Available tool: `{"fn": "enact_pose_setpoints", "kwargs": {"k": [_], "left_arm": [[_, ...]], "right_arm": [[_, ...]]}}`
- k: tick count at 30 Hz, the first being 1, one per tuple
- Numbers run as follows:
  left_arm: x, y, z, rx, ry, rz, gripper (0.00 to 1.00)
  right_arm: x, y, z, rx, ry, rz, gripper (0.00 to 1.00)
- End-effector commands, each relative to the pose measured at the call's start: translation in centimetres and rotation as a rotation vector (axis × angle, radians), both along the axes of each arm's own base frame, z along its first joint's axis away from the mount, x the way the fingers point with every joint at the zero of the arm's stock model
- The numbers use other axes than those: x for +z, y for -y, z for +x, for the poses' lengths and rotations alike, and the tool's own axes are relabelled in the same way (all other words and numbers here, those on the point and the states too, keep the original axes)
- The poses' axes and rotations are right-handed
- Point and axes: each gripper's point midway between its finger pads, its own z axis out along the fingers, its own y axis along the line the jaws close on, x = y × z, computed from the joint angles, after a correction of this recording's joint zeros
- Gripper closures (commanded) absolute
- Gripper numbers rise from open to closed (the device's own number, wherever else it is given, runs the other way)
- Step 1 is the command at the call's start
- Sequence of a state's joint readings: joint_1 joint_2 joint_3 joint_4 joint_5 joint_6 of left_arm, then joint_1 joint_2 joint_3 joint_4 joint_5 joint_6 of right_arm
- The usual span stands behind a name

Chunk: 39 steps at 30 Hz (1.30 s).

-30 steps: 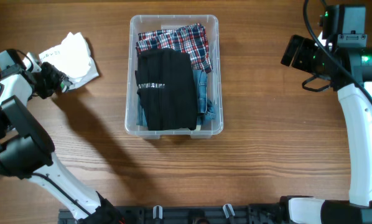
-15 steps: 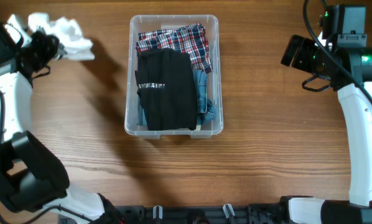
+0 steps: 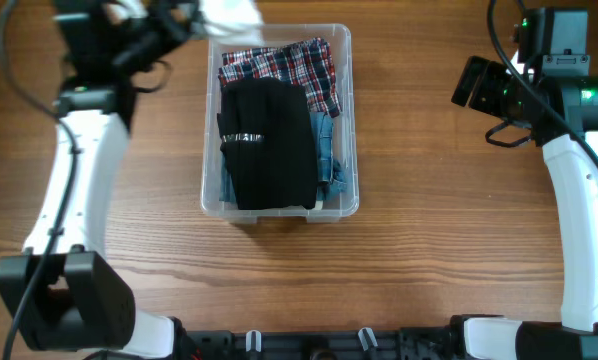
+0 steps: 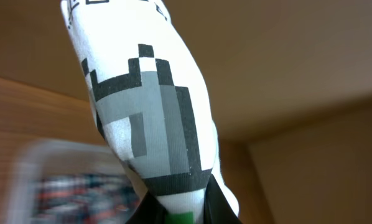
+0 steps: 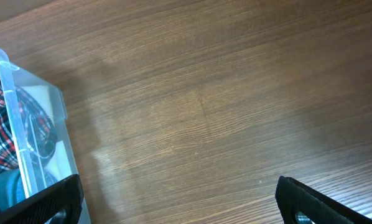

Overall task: Pack container
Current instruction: 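Grasp the white T-shirt, lift and carry it over the container, then lower the white T-shirt into the container's upper end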

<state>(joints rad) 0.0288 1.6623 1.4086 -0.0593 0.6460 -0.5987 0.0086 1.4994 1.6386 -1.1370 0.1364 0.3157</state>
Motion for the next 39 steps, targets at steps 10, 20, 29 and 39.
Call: {"fn": "enact_pose_setpoints", "kwargs": {"k": [10, 20, 29, 39], "left_arm": [[-0.4, 13.3, -3.2, -0.09, -0.021, 0.053, 0.96], [-7.9, 16.2, -2.5, -0.126, -0.172, 0.11, 0.96], [-12.3, 12.1, -1.5, 0.027, -0.303, 0.211, 0.96], [-14.5, 9.5, -1.9, 0.079, -0.337, 0.372, 0.96]], "right_arm": [[0.1, 0.2, 0.2, -0.001, 0.002, -0.016, 0.0], [0.1, 0.2, 0.2, -0.001, 0.002, -0.016, 0.0], [0.1, 0.2, 0.2, -0.001, 0.002, -0.016, 0.0], [0.1, 0.2, 0.2, -0.001, 0.002, -0.016, 0.0]]}}
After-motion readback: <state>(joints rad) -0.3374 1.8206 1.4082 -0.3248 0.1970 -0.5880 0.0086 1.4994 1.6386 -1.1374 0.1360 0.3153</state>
